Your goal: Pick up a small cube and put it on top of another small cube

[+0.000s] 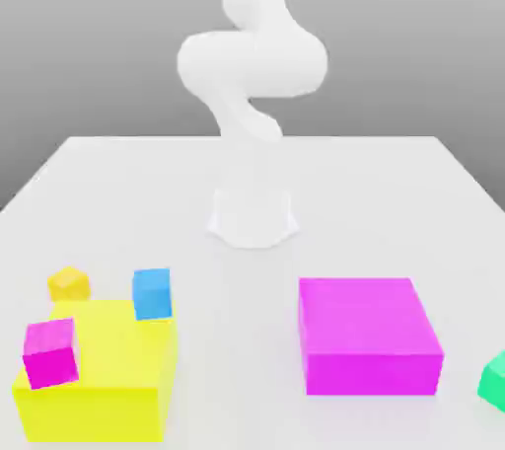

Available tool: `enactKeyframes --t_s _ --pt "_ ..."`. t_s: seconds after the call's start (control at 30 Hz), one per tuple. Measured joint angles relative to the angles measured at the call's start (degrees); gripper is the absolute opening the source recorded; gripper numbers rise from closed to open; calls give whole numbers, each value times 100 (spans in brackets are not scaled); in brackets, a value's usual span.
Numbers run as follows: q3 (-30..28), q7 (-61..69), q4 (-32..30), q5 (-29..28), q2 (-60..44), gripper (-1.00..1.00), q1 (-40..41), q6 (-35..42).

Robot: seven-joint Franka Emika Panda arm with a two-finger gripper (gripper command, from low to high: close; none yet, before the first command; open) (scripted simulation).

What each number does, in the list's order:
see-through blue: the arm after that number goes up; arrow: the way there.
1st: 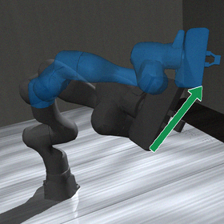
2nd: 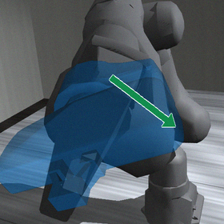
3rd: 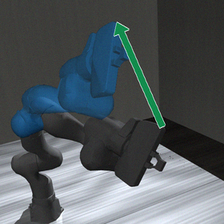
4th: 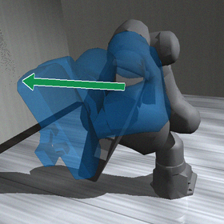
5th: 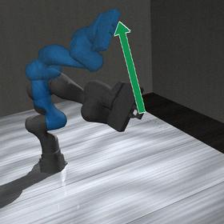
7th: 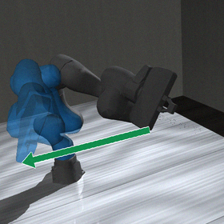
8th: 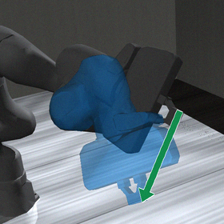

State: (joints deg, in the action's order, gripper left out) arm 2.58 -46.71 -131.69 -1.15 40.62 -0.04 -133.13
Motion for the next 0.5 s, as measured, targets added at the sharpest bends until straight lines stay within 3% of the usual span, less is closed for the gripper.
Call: enactKeyframes --t_s 0.5 --pt "1426 -749 58 -1000 -3145 0 -261 -807"
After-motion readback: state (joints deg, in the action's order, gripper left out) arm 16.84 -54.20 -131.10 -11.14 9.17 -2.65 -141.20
